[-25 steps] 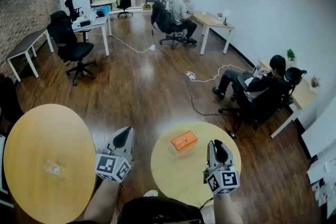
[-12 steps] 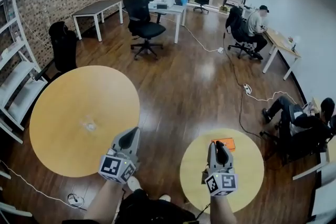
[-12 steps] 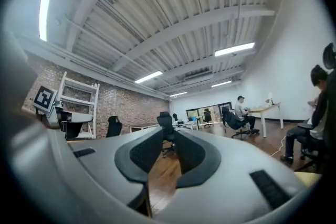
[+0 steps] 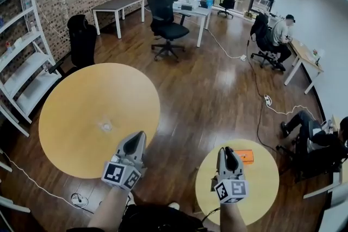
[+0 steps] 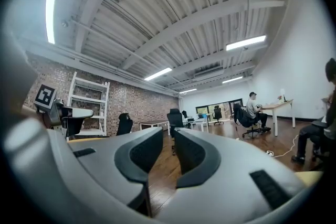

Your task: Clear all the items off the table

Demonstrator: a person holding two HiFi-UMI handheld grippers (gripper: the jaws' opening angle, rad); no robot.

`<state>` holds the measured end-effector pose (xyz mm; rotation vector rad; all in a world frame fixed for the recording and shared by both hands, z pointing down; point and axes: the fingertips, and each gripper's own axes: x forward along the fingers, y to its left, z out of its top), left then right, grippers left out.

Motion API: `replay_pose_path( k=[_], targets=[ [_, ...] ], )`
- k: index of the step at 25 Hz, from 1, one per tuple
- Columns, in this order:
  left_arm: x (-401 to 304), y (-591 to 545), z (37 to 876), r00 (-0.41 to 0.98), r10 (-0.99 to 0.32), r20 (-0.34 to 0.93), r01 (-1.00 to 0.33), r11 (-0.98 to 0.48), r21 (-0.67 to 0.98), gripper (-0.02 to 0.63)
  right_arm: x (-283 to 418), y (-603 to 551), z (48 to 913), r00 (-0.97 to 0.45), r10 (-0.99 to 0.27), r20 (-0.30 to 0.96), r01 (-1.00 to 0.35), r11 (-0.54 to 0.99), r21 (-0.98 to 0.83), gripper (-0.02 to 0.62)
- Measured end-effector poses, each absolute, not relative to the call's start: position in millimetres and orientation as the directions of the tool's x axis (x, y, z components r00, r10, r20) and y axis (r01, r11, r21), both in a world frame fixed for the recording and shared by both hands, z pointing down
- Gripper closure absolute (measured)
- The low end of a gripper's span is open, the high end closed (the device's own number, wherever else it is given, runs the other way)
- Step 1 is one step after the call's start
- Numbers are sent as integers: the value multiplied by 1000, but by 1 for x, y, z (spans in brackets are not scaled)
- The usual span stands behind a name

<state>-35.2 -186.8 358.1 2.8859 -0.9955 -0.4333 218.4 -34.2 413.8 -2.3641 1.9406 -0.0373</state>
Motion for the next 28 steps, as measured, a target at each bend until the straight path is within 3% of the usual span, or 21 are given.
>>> replay_pose_path(
  k=[8,16,19,21,28],
  targets=[
    [-71,-233,376,756,-619,-215,-599,-785,155,606,189,-79,415,205,-979,-23,-976,-202,-85,523],
    [-166,-318,410,692,-703,-164,-686,-711,151,575,120,-154,428,168,-986,23,-983,-169,-72,523],
    [-189,-335,430,679,-720,-141,-699,-694,172,416,91,-178,441,124,-991,56,-989,-128,-72,523],
    [-200,-345,443,675,-728,-117,-705,-684,185,240,70,-193,449,84,-992,90,-995,-89,-53,523],
    [-222,-385,505,631,-776,-12,-749,-614,249,224,33,-235,483,-13,-984,179,-999,6,-41,523]
  ],
)
